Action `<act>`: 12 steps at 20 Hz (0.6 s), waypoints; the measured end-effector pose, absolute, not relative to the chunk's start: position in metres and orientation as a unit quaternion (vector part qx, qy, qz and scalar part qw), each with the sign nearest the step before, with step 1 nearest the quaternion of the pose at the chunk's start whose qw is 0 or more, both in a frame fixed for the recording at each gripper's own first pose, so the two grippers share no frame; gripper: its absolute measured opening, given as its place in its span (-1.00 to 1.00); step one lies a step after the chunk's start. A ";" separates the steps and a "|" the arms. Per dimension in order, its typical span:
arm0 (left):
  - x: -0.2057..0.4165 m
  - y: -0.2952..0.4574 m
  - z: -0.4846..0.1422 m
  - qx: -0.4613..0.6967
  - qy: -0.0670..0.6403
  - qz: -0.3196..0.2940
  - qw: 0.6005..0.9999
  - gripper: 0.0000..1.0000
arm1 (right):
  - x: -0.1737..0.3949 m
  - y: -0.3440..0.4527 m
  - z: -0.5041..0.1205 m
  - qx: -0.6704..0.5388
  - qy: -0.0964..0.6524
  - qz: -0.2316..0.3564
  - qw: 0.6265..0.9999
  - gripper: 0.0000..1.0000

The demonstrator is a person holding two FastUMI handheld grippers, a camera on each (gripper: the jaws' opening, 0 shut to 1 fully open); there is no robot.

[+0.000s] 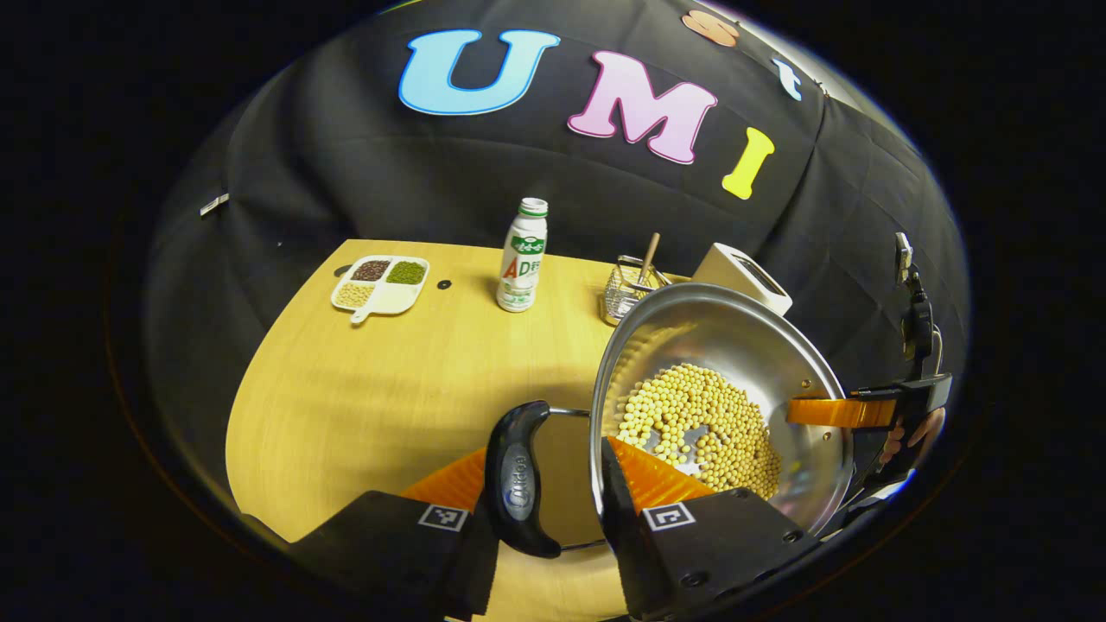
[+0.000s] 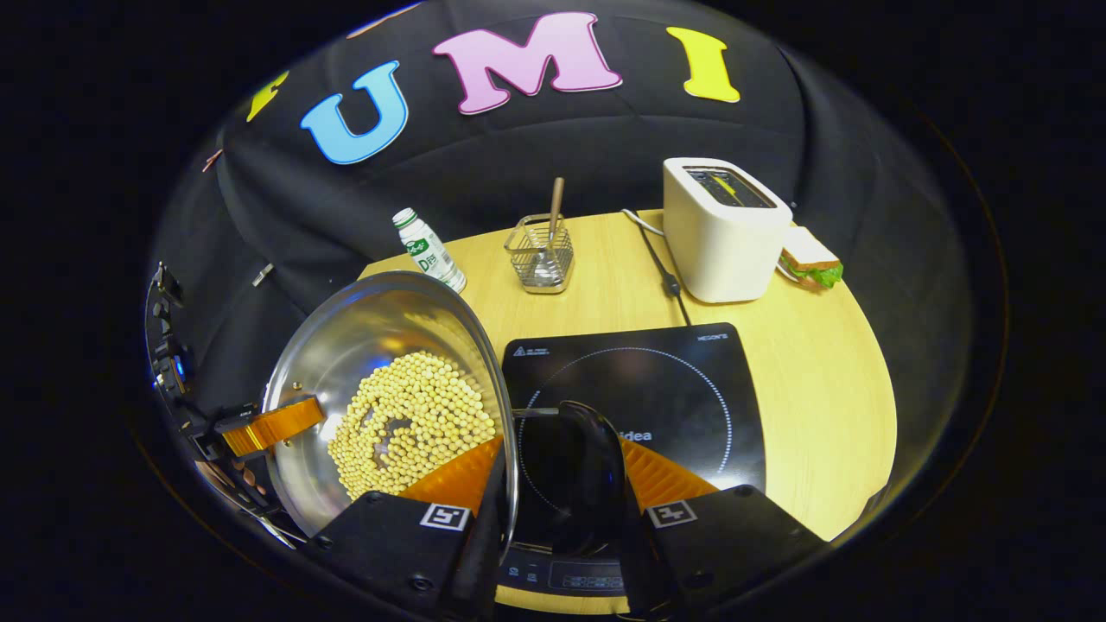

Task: First push the handle of the pot to place it horizontally, then grasp the pot with both hands and set it on the induction cooktop.

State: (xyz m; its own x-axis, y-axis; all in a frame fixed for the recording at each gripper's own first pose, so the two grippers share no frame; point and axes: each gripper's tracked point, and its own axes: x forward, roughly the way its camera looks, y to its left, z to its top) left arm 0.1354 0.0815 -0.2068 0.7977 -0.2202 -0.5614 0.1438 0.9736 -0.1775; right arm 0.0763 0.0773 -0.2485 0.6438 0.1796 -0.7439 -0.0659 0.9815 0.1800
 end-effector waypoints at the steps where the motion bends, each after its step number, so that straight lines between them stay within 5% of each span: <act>1: 0.137 0.073 -0.208 -0.062 0.304 -0.099 0.945 0.17 | 0.076 0.069 -0.250 0.071 0.418 0.064 0.903 0.18; 12: 0.155 -0.011 -0.222 -0.049 0.319 -0.124 0.938 0.17 | 0.079 -0.016 -0.258 0.089 0.426 0.035 0.900 0.18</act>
State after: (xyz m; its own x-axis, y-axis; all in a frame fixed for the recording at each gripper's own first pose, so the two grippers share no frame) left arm 0.1550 -0.0107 -0.2222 0.7651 -0.2648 -0.5869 0.2017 0.9642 -0.1720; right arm 0.0794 -0.0160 -0.2579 0.6345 0.1394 -0.7603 0.0127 0.9816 0.1906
